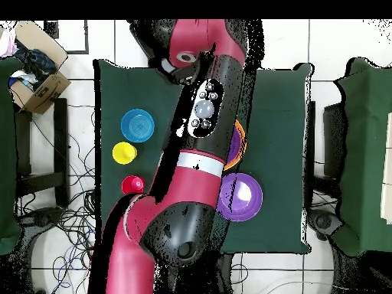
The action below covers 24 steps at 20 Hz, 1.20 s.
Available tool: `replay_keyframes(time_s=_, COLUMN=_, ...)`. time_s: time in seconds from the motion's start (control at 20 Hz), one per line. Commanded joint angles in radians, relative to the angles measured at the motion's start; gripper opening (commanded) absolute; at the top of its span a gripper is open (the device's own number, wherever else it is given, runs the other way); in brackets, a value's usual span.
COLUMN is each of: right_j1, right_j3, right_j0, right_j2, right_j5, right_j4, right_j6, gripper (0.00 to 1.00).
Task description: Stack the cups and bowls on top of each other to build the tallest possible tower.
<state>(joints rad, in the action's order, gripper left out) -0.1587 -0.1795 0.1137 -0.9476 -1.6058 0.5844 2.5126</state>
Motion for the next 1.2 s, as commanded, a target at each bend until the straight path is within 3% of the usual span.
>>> replay_keyframes(time_s=0.05, right_j1=-0.013, right_j3=-0.046, right_j0=-0.006, right_j2=0.068, right_j5=-0.082, right_j4=-0.004, right_j6=-0.108, gripper=0.0)
replay_keyframes(time_s=1.2, right_j1=-0.012, right_j3=-0.061, right_j0=-0.009, right_j2=0.059, right_j5=-0.107, right_j4=-0.018, right_j6=-0.095, gripper=0.0)
